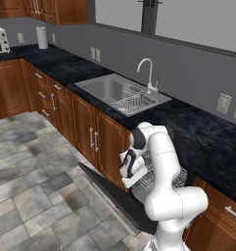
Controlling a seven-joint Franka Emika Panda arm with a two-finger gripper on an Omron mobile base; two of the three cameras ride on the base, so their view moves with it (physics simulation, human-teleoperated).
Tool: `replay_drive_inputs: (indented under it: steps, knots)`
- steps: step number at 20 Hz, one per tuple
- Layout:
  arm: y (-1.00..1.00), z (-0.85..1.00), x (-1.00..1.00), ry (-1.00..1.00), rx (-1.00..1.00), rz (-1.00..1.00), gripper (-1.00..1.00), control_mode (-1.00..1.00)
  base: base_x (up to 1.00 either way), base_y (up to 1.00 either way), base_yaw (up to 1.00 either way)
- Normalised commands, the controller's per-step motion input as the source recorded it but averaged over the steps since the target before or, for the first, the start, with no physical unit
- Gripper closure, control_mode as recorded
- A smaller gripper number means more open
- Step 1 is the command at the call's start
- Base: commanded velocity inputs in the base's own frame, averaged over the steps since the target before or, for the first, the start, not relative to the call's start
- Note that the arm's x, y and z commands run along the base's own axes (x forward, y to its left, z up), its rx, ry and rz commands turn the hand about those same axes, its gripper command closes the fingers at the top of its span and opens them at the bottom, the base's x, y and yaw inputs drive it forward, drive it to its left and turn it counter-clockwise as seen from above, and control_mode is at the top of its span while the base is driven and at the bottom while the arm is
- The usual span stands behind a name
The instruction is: Open the dishwasher door and pull out the top rack.
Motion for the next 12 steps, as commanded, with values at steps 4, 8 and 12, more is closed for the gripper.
replay_drive_inputs:
  steps: [4, 8, 12]
  knots:
    - [0.77, -0.28, -0.58, 0.04, 0.19, 0.00, -1.00, -1.00, 0.00, 0.00, 0.00]
    - [0.76, -0.25, -0.61, 0.02, 0.18, 0.00, -1.00, -1.00, 0.00, 0.00, 0.00]
    - [0.77, -0.28, -0.62, 0.03, 0.17, -0.01, -1.00, -1.00, 0.00, 0.00, 0.00]
